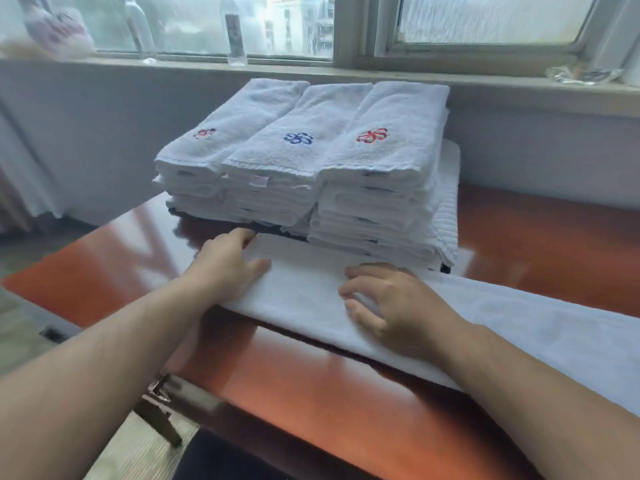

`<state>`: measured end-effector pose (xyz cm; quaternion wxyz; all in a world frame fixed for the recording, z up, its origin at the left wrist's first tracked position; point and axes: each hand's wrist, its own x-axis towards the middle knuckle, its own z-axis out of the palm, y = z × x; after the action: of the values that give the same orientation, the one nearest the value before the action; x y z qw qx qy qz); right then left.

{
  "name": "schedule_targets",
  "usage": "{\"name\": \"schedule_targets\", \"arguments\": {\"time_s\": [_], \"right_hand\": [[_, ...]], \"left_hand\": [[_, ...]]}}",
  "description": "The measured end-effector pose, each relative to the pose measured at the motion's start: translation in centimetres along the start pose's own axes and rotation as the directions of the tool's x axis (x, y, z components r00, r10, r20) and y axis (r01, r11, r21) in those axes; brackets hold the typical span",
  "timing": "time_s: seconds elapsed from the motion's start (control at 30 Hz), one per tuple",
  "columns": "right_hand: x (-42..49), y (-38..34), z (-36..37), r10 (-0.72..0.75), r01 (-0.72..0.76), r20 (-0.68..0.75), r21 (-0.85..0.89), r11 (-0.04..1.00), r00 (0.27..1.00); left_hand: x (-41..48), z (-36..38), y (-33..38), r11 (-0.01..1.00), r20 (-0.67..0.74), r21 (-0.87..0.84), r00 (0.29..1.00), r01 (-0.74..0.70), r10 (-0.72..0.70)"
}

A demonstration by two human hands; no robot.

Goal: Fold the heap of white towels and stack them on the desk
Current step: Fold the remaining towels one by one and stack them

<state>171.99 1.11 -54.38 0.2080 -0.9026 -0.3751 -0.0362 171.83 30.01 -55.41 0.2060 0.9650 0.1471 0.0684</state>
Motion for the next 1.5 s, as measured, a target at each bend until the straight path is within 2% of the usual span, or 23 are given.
{"name": "schedule_targets", "arguments": {"time_s": [0.13, 0.23, 0.3, 0.47, 0.57, 0.67, 0.77, 0.9, 1.03, 1.23, 1.43, 1.5], "right_hand": [[0.2, 0.5, -0.1, 0.045, -0.045, 0.005, -0.038, 0.998, 0.999], [0.5, 0.5, 0.1, 0.017, -0.015, 0.034, -0.074, 0.997, 0.999], [0.5, 0.5, 0.4, -0.005, 0.008, 0.044, -0.064, 0.998, 0.999], [-0.3, 1.1, 0.9, -0.015, 0.02, -0.081, 0.06, 0.998, 0.997], [-0.9, 1.4, 1.2, -0.044, 0.053, -0.159, 0.052, 0.997, 0.986], [-1.2, 1.7, 1.2, -0.021, 0.03, -0.152, 0.061, 0.998, 0.988], [-1.3, 2.0, 1.0, -0.005, 0.016, -0.134, 0.078, 0.997, 0.991], [-1.4, 1.8, 1.0, -0.008, 0.018, -0.131, 0.075, 0.997, 0.991], [-1.6, 1.7, 0.8, 0.0, 0.009, -0.121, 0.075, 0.997, 0.993], [-1.9, 1.6, 0.7, 0.002, 0.005, -0.102, 0.074, 0.997, 0.995], [-1.8, 1.5, 0.6, 0.011, -0.005, -0.093, 0.068, 0.998, 0.996], [-1.9, 1.4, 0.6, 0.008, -0.002, -0.089, 0.073, 0.997, 0.996]], "left_hand": [[1.1, -0.1, 0.5, 0.996, -0.148, -0.085, 0.989, -0.006, -0.007], [1.6, -0.4, 0.9, 0.99, -0.3, -0.127, 0.954, -0.055, 0.014], [2.1, -0.3, 1.1, 0.991, -0.326, -0.12, 0.945, -0.057, 0.015], [2.6, 0.2, 0.7, 0.994, -0.24, -0.001, 0.965, 0.113, -0.11], [2.8, 0.5, 0.6, 0.984, -0.148, 0.038, 0.975, 0.172, -0.165], [2.7, 0.3, 0.7, 0.967, -0.064, 0.096, 0.971, 0.235, -0.229], [2.3, 0.1, 0.9, 0.958, -0.016, 0.188, 0.976, 0.216, -0.217], [2.2, 0.0, 1.5, 0.958, 0.044, 0.199, 0.975, 0.206, -0.219], [2.0, 0.1, 2.2, 0.956, 0.045, 0.225, 0.979, 0.186, -0.201], [1.3, 0.1, 1.9, 0.976, -0.042, 0.135, 0.985, 0.173, -0.168], [0.8, -1.7, 2.1, 0.988, -0.026, 0.054, 0.989, 0.147, -0.146], [0.5, -2.2, 2.3, 0.982, -0.003, 0.053, 0.983, 0.184, -0.184]]}}
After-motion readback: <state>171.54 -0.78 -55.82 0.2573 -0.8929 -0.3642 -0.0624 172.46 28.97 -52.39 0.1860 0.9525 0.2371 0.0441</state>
